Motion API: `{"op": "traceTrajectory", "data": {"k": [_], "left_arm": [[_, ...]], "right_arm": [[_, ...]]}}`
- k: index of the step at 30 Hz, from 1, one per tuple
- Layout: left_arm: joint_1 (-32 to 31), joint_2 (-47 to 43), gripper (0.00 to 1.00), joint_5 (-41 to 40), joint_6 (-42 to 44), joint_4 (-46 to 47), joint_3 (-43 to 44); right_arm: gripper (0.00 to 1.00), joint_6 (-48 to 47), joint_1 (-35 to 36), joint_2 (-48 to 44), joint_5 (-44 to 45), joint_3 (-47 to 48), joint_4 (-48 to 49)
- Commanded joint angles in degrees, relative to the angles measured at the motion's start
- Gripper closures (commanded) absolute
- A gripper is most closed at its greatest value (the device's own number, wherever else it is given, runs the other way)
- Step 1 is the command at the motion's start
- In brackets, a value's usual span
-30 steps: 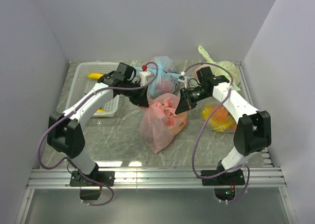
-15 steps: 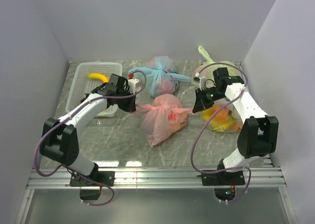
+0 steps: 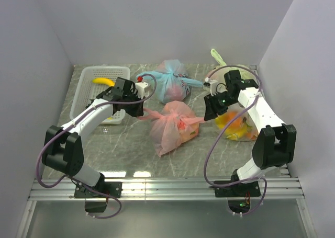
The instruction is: Place the fake fruits into the plastic bag and tie a complex knot
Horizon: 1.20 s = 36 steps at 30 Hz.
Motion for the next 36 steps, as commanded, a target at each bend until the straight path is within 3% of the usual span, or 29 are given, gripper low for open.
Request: {"op": "traceTrajectory", "data": {"k": [1, 2, 3, 8, 13, 18, 24, 28, 29, 36], "left_arm": [[-0.9, 0.6, 1.00, 1.2, 2.1, -2.0, 3.6], [-1.0, 0.8, 1.00, 2.0, 1.9, -2.3, 4.2], [-1.1, 1.0, 1.00, 2.4, 1.9, -2.7, 4.4], [-1.7, 0.1, 1.00, 2.7, 2.6, -1.7, 3.6], [-1.8, 0.7, 1.00, 2.4, 2.7, -1.9, 3.4], [-1.8, 0.6, 1.00, 2.5, 2.3, -1.5, 3.0], [-1.8, 0.4, 1.00, 1.8, 2.0, -1.3, 2.3], [-1.8, 0.8, 1.00, 1.6, 0.9, -0.5, 1.7], [-1.8, 1.1, 1.00, 1.4, 0.7, -0.5, 1.7], [4.1, 1.6, 1.00, -8.5, -9.5, -0.5, 1.8]], "right_arm": [[0.31, 1.4, 0.3, 0.2, -0.8, 5.4, -3.1], [0.10, 1.8, 0.3, -0.3, -0.9, 5.7, -2.6], [0.08, 2.8, 0.3, -0.8, -0.8, 5.9, -2.0], [0.08, 5.6, 0.7, 3.9, -1.6, 9.5, -4.2], [0.09, 6.6, 3.6, 7.2, -1.1, 6.9, -3.2], [0.19, 7.0, 5.6, 8.1, 0.9, 2.2, 0.3], [0.37, 8.1, 5.9, 10.7, 0.8, 0.2, 2.6], [0.75, 6.5, 5.8, 10.0, -2.4, 0.6, 2.9], [1.00, 6.3, 5.9, 10.0, -2.4, 1.4, 2.2], [1.00, 12.3, 0.7, 2.7, 10.8, -1.8, 7.5]]}}
